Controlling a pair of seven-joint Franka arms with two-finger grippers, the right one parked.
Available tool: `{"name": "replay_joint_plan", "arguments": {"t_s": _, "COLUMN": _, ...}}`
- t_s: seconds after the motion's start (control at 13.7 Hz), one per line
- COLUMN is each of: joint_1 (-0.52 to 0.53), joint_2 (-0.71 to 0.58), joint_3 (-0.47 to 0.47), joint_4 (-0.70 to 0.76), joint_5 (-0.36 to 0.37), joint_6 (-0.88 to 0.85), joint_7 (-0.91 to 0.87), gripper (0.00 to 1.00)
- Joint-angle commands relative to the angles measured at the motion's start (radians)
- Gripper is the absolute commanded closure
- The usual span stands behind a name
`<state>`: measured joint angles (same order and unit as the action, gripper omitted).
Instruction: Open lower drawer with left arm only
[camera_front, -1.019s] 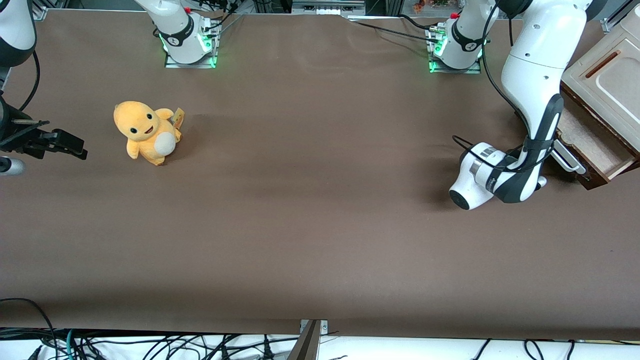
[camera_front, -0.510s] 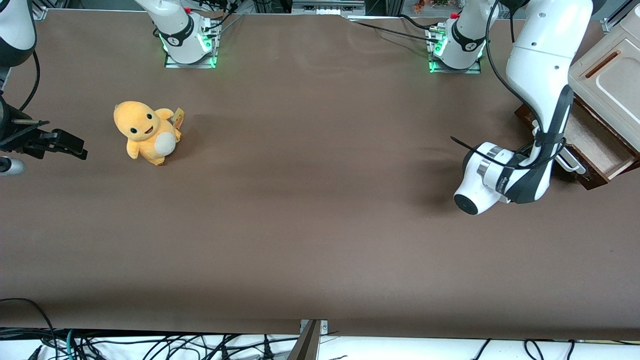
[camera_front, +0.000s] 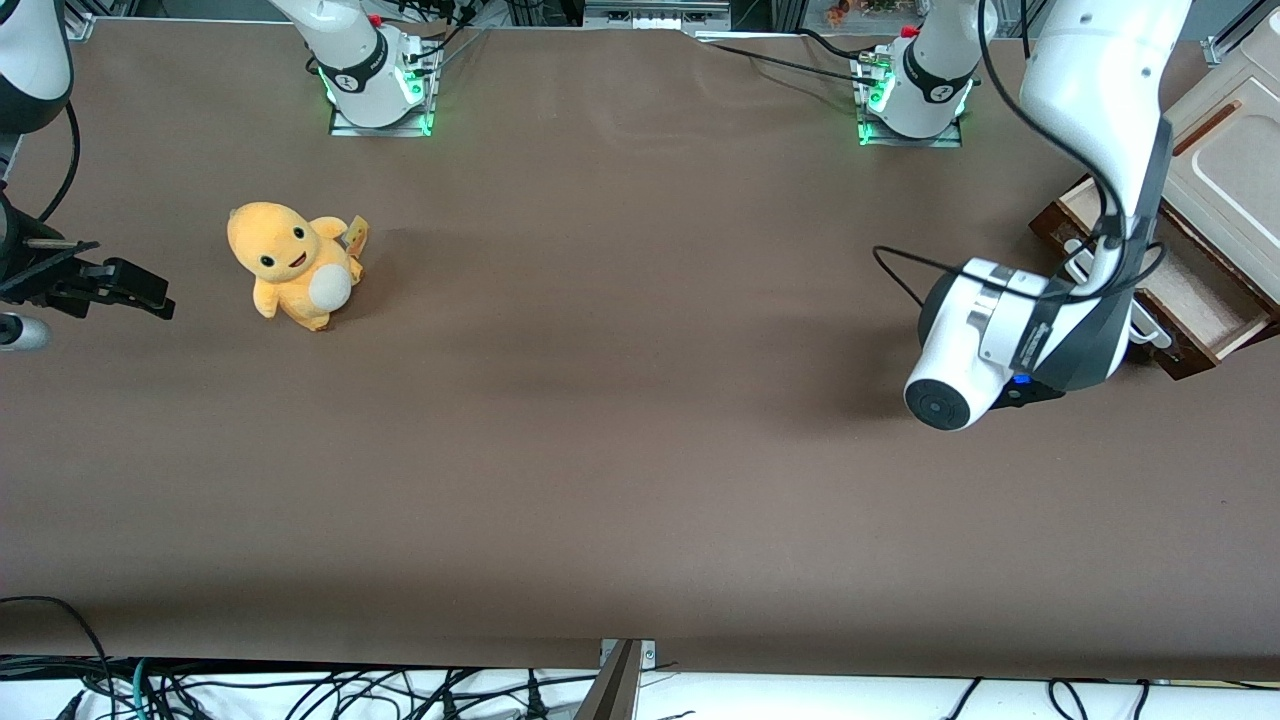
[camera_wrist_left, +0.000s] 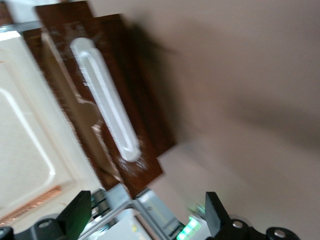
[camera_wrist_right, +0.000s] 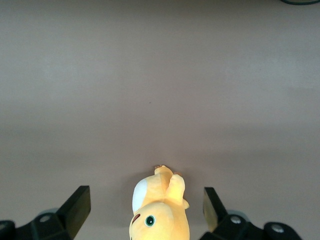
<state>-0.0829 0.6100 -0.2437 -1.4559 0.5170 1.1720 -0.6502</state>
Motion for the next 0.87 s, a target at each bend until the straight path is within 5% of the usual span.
{"name": "replay_joint_plan", "arguments": {"t_s": 0.0, "joint_1": -0.001, "joint_2": -0.007, "joint_3": -0.046, "joint_4": 0.162, "joint_5": -0.121, "joint_6": -0.014, "joint_7": 0.075, "gripper": 0.00}}
{"name": "replay_joint_plan", "arguments": {"t_s": 0.44, "joint_1": 0.017, "joint_2": -0.010, "joint_3": -0.131, "joint_4": 0.395, "joint_5": -0.254, "joint_6": -0.009, "joint_7": 0.167, "gripper": 0.00}}
{"name": "replay_joint_plan", "arguments": {"t_s": 0.8, "joint_1": 0.104, "joint_2": -0.110, "joint_3": -0.126, "joint_4": 0.417, "joint_5": -0.403, "joint_6": 0.046, "joint_7": 0.354, "gripper": 0.00}}
